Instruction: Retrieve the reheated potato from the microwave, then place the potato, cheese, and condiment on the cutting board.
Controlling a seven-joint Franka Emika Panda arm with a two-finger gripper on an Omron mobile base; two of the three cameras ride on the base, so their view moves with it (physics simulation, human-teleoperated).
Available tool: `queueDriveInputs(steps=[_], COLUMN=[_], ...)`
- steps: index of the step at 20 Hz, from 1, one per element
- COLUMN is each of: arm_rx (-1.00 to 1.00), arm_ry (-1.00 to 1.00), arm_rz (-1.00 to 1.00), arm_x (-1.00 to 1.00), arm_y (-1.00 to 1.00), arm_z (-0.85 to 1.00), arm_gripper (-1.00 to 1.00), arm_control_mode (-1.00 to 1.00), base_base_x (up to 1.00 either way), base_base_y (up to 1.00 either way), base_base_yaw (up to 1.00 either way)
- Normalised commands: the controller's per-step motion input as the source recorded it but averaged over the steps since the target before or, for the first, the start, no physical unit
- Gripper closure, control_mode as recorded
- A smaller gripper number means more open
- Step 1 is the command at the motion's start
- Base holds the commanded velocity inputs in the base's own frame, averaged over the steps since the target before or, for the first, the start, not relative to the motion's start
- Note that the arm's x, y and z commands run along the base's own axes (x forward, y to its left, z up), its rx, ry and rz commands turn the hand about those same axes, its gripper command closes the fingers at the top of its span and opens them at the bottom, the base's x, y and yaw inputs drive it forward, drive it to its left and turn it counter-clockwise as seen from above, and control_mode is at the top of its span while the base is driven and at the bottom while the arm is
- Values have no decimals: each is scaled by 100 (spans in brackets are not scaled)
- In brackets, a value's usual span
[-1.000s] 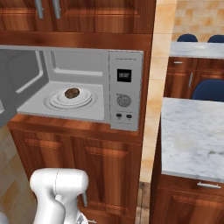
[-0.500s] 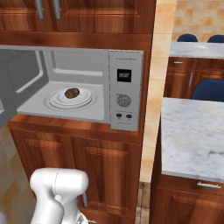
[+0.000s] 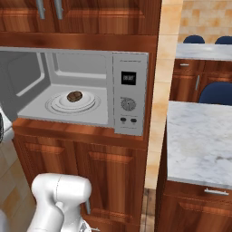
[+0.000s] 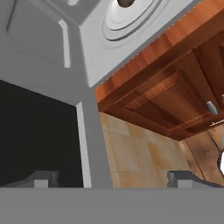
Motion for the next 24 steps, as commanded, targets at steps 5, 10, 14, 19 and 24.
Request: queueDriveInputs(steps=[5,10,14,19,24], arm_rx=[-10,-29,-35,-29,-25], arm_ry=[-10,-13,-19,-13,-6], arm_rz=[0,0,0,0,0], arm_x=[51,59,47,47,45], arm_y=[-31,-14,-8,-12,-27], arm_z=[-2,-4,-1,-1,-5], arm_gripper=[-100,-100,-100,-100,-100], arm_control_mode=[-100,-100,-100,-100,-100], base_base_x=[0,0,0,0,0], base_base_y=[0,0,0,0,0], base_base_yaw=[0,0,0,0,0])
